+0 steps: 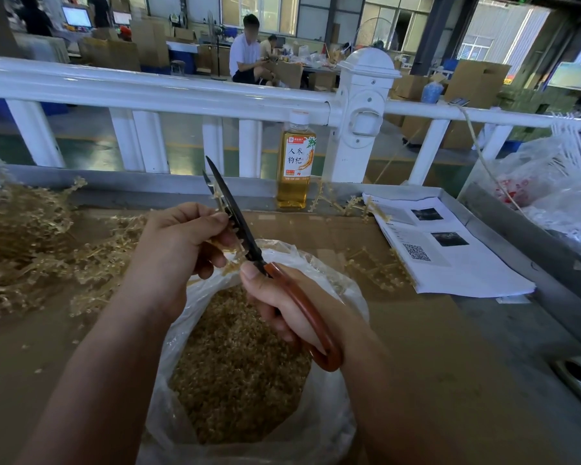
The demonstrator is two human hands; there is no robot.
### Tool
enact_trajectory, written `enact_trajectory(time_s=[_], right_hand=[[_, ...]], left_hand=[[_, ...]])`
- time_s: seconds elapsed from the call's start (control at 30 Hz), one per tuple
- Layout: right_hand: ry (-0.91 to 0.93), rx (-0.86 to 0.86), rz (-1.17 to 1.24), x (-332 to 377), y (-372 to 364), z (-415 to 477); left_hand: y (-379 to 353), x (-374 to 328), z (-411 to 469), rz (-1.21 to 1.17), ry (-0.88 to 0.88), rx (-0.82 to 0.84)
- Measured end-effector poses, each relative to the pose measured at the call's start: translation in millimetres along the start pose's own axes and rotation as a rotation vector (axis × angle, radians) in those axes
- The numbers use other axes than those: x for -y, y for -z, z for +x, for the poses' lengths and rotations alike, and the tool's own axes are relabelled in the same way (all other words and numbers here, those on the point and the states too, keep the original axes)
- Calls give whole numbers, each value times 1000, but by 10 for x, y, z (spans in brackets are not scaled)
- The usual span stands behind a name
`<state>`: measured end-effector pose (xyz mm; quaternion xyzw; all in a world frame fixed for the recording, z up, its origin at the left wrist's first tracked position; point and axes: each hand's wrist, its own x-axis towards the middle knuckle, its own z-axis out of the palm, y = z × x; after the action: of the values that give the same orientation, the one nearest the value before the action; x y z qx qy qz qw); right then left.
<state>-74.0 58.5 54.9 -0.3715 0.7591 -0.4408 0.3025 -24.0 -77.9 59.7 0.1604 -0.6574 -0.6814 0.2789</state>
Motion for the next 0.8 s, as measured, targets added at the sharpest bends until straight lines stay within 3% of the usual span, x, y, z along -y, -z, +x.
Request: enact_trajectory(time_s=[0.8], right_hand=[[-34,-18,43,-29,-11,7]], left_hand=[[-99,-20,-46,-47,-36,-89]])
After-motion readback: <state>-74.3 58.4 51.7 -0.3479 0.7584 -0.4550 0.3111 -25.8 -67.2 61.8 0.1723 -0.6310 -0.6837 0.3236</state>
